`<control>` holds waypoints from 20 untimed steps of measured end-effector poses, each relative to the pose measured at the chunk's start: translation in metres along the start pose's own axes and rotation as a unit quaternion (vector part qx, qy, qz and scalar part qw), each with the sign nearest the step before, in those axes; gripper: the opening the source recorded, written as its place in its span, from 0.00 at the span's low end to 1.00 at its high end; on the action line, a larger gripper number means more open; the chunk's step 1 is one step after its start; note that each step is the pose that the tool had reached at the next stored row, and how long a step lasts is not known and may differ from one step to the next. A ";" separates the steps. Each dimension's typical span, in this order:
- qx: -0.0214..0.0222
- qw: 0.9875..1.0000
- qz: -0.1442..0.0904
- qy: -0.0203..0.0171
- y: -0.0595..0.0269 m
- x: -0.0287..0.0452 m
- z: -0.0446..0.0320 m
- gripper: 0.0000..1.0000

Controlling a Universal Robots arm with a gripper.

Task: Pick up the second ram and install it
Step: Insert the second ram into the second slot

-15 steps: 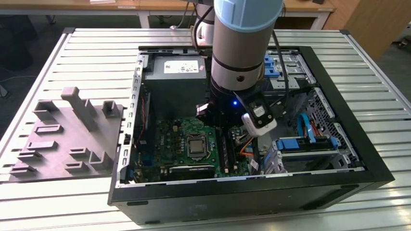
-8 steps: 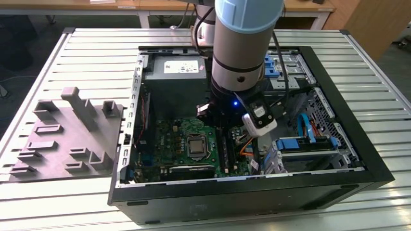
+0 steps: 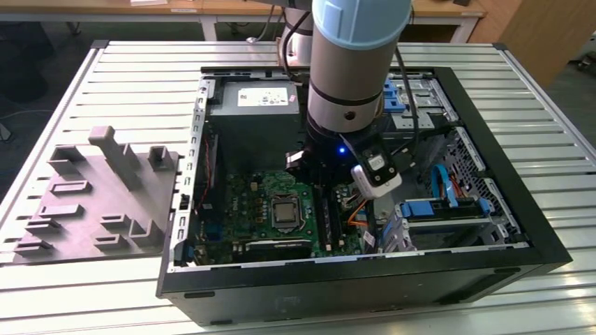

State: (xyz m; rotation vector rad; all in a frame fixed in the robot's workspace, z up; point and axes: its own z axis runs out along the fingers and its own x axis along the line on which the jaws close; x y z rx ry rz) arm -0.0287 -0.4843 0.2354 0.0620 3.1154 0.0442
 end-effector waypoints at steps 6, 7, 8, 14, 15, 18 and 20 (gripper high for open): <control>0.000 1.000 0.000 0.000 0.0000 0.0002 0.0018 0.11; 0.000 1.000 0.000 0.000 0.0000 0.0002 0.0022 0.11; 0.000 1.000 0.000 0.000 0.0000 0.0003 0.0028 0.11; 0.000 1.000 0.000 0.000 -0.0001 0.0003 0.0041 0.11; 0.000 1.000 0.000 0.000 -0.0001 0.0003 0.0044 0.11; 0.000 1.000 0.000 0.000 -0.0001 0.0003 0.0047 0.11; 0.000 1.000 0.000 0.000 -0.0001 0.0004 0.0049 0.11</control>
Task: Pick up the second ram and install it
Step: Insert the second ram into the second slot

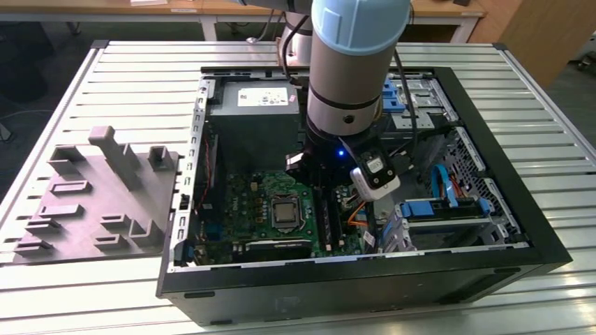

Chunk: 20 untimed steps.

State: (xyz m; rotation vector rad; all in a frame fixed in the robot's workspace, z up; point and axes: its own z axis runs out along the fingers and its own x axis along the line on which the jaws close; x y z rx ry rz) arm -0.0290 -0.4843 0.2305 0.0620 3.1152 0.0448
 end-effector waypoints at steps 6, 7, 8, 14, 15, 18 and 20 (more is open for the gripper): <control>0.000 1.000 0.000 0.000 0.0005 0.0004 0.0006 0.11; 0.000 1.000 0.000 0.000 0.0007 0.0006 0.0008 0.11; 0.000 1.000 0.000 0.000 0.0009 0.0007 0.0010 0.11; 0.006 1.000 0.000 0.000 0.0010 0.0013 0.0025 0.11; 0.006 1.000 0.000 0.000 0.0009 0.0015 0.0026 0.11; 0.006 1.000 0.000 0.000 0.0008 0.0025 0.0033 0.11; 0.006 1.000 0.000 0.000 0.0008 0.0030 0.0037 0.11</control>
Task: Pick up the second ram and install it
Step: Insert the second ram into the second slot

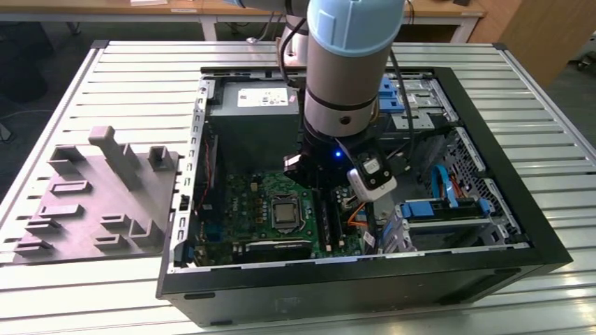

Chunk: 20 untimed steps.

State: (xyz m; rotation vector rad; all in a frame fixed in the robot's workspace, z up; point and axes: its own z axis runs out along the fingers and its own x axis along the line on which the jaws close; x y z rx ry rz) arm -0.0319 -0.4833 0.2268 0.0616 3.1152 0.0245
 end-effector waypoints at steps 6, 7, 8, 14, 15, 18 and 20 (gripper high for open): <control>0.000 1.000 0.000 0.000 0.0000 0.0002 -0.0009 0.11; 0.000 1.000 0.000 0.000 0.0000 0.0001 -0.0019 0.11; 0.000 1.000 0.000 0.000 -0.0001 0.0002 -0.0032 0.11; 0.000 1.000 0.000 0.000 0.0002 0.0000 -0.0069 0.11; 0.000 1.000 0.000 0.000 0.0002 -0.0001 -0.0069 0.11; 0.000 1.000 0.000 0.000 0.0002 -0.0016 -0.0070 0.11; 0.000 1.000 -0.002 0.000 0.0002 -0.0021 -0.0069 0.11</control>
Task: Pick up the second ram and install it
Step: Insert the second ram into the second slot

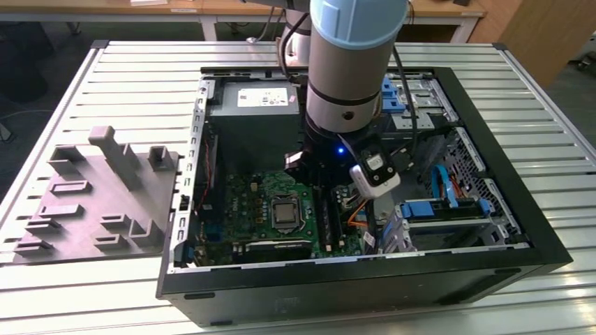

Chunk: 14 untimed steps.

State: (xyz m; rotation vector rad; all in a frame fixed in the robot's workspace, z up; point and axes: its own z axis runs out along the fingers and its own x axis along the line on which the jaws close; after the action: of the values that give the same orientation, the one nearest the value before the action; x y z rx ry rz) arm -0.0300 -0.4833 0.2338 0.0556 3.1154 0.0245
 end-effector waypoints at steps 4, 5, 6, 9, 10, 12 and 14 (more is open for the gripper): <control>0.000 1.000 -0.004 0.000 0.0000 0.0001 0.0001 0.11; -0.001 1.000 -0.004 -0.001 0.0000 0.0003 0.0000 0.11; -0.002 1.000 -0.004 -0.002 0.0000 0.0004 -0.0001 0.11; -0.004 1.000 -0.007 -0.003 0.0000 0.0005 0.0000 0.11; -0.005 1.000 -0.007 -0.003 0.0000 0.0005 0.0001 0.11; -0.005 1.000 -0.009 -0.003 -0.0005 0.0006 0.0002 0.11; -0.005 1.000 -0.011 -0.003 -0.0008 0.0006 0.0003 0.11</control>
State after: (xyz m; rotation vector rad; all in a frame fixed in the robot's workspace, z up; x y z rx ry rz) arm -0.0306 -0.4840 0.2334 0.0199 3.1090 0.0389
